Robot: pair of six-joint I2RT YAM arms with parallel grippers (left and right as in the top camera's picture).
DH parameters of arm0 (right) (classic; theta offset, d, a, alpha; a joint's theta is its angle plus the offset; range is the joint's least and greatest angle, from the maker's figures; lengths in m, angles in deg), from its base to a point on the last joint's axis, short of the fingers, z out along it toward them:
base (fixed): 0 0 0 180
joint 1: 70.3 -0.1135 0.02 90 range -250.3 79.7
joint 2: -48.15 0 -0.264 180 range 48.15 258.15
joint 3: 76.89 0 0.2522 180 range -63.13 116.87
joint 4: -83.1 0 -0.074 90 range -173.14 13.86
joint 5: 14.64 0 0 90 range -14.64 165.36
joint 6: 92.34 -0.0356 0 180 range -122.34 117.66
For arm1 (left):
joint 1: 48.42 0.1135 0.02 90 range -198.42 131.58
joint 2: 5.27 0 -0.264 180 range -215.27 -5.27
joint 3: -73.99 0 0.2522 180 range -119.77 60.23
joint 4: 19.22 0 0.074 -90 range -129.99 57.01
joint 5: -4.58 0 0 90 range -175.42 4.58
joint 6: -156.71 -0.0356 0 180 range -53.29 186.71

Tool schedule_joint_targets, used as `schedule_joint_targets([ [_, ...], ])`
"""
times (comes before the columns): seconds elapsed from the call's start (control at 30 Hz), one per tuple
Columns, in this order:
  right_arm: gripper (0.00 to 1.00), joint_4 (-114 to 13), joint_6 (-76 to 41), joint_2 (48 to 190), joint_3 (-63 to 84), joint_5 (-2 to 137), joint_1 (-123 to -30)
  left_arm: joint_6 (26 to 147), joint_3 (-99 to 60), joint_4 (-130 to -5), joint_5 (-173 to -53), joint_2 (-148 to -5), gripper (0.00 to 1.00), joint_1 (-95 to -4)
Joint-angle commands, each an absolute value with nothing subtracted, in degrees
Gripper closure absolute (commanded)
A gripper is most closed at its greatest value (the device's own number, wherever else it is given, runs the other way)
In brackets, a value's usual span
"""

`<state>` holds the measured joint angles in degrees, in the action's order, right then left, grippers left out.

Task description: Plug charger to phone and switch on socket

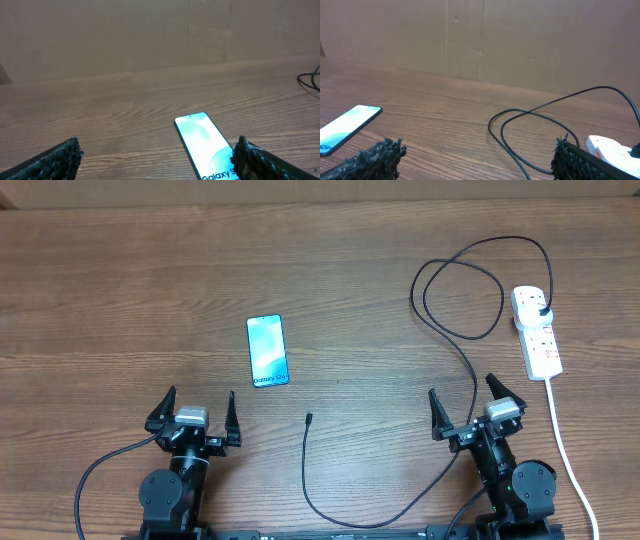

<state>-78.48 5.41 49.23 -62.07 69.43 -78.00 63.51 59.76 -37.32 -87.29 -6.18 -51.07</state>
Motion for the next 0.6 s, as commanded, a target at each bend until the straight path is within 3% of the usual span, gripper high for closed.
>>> schedule_joint_targets([
  [0.0,0.00,-78.8,5.6,49.4,-62.7,70.0,-78.3,62.6,60.0,-37.4,-87.3,-6.2,0.00,-51.4],
  [0.57,0.00,-78.8,5.6,48.3,-62.7,70.0,-78.3,62.6,60.0,-37.4,-87.3,-6.2,0.00,-51.4],
])
